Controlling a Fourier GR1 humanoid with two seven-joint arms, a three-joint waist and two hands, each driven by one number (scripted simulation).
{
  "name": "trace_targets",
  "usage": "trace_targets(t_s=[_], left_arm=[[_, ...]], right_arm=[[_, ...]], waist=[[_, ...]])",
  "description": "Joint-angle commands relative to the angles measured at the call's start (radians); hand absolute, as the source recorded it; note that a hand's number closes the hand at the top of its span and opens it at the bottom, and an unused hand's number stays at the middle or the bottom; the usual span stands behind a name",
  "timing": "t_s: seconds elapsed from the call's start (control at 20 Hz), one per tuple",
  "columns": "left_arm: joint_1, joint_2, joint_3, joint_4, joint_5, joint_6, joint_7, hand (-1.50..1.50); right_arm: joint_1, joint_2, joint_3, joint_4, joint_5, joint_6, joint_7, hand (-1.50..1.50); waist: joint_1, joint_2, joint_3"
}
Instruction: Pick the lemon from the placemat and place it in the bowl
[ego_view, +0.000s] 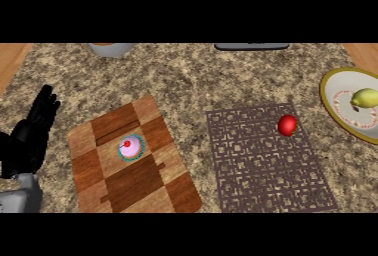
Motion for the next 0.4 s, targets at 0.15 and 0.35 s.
trace_targets(t_s=[0.15,0.35], left_arm=[[-0.003,0.009,0.006,-0.034,0.0,-0.008,0.038,0.0],[0.001,-0.017,0.004,-0.027,-0.012,-0.001,0.009,0.0]], right_arm=[[0.25,0.096,-0.087,-0.226,-0.19,0.263,-0.024,-1.5],[0.265,0.126,-0.077,-0.376,-0.283,0.269,0.078,-1.5]], waist=[[0.005,0.002,0.0],[0.02,0.006,0.0]])
